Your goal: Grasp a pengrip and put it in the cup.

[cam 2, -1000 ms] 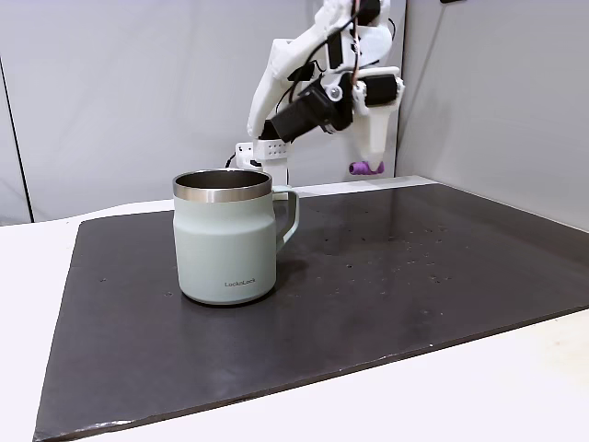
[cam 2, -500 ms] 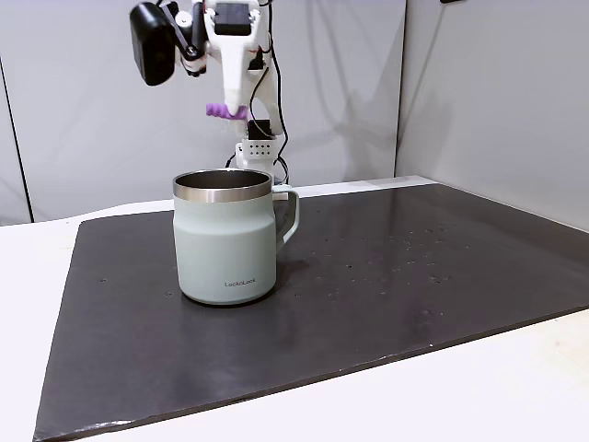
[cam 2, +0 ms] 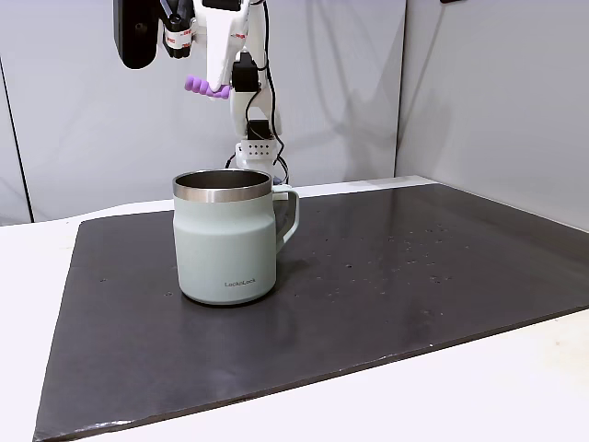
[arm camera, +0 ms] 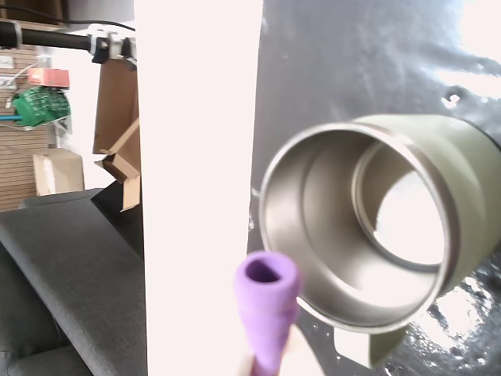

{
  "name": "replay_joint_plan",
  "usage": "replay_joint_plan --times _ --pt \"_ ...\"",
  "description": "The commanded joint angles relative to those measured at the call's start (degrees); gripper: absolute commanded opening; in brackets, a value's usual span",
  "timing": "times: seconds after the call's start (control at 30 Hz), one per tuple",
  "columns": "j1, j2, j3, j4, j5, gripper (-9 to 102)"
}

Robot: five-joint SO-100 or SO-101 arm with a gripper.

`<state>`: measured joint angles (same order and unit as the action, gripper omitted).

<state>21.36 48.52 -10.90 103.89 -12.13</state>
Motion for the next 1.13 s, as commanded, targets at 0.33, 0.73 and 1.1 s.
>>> replay_joint_plan --times 0.33,0.73,1.1 --pt "-1.8 -2.5 -4.3 -2.0 -3.1 0" --pt "0.4 -3.2 -4.3 -1.0 -5.1 31" --pt "-0.1 -3.2 -4.3 -0.5 -5.2 31"
